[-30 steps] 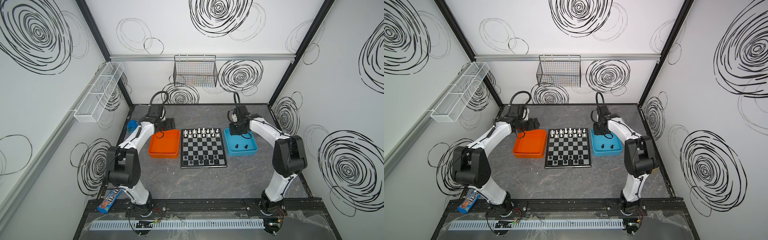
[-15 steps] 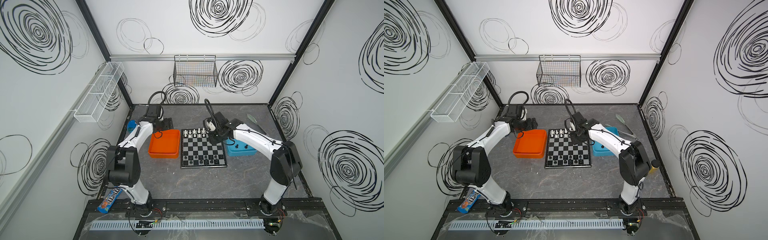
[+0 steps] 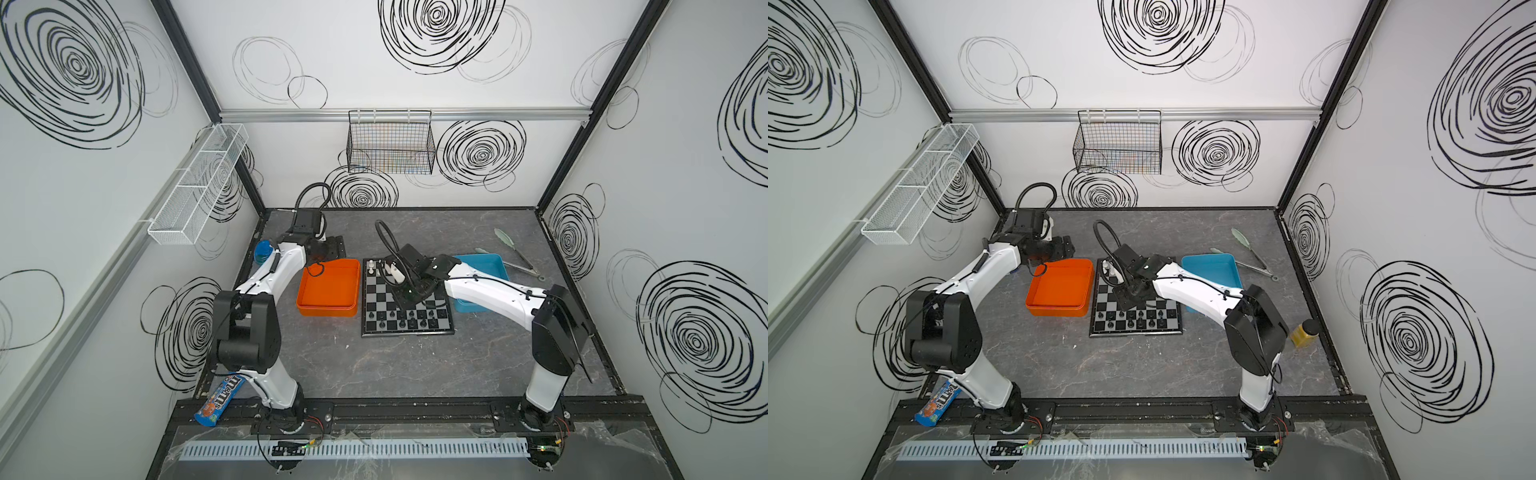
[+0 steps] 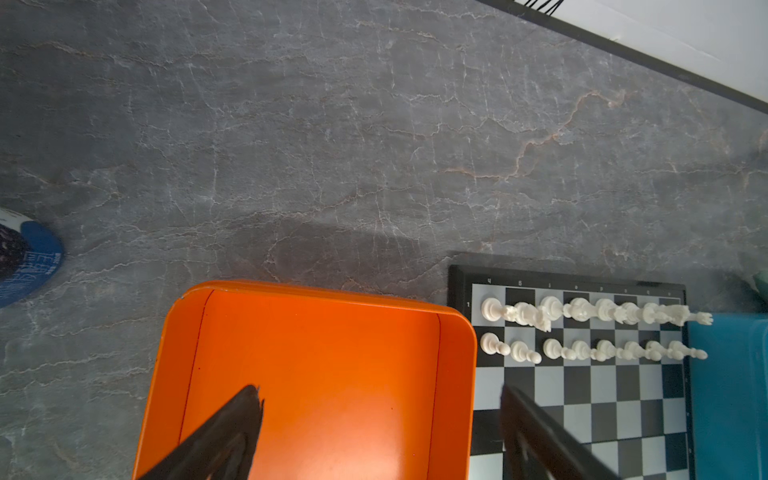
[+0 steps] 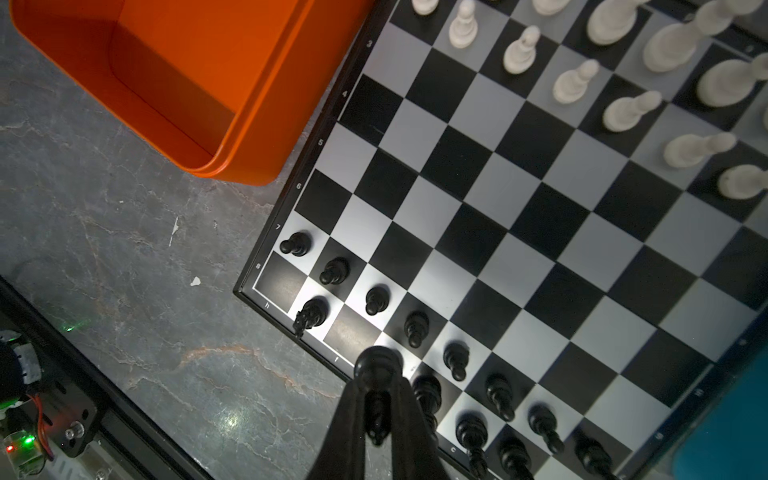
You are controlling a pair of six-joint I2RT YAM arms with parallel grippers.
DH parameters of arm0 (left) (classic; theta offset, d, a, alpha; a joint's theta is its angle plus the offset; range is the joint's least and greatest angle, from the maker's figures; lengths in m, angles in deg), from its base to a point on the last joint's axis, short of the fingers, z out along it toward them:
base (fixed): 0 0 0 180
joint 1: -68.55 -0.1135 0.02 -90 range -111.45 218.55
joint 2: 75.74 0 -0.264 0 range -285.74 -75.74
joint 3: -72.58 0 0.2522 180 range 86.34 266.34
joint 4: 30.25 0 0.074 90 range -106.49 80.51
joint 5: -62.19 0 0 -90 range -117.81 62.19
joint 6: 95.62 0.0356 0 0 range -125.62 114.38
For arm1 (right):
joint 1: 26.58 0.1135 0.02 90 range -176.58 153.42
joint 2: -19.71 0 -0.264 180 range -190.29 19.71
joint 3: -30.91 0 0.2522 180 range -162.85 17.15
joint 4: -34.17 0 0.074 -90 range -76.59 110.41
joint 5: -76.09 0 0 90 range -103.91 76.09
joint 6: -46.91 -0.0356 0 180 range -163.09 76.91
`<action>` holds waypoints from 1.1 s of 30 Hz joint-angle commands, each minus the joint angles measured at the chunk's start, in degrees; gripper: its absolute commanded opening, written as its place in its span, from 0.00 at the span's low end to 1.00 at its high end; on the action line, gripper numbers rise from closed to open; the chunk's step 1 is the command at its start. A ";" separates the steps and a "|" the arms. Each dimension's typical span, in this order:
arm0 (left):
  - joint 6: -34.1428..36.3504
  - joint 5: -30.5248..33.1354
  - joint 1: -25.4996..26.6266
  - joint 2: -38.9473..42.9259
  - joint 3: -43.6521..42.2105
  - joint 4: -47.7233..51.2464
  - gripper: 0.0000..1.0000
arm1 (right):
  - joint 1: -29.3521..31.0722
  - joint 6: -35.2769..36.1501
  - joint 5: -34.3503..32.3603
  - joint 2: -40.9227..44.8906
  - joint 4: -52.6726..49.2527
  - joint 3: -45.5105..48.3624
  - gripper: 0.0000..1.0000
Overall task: Set up the chess pieces on the board
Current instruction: 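Lift the black piece, carry it over the board and lower onto the black back row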
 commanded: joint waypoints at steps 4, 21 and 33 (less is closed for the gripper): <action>-0.06 0.24 -0.37 -0.41 -0.34 -1.53 0.93 | 2.90 -2.18 -1.97 -1.93 1.62 0.18 0.13; -0.23 -0.27 -0.37 -0.57 -0.43 -1.62 0.92 | 4.34 -3.32 -2.71 -5.21 4.07 3.76 0.14; -0.30 -0.47 -0.34 -0.66 -0.49 -1.71 0.93 | 4.36 -2.87 -2.78 -7.10 3.82 3.63 0.17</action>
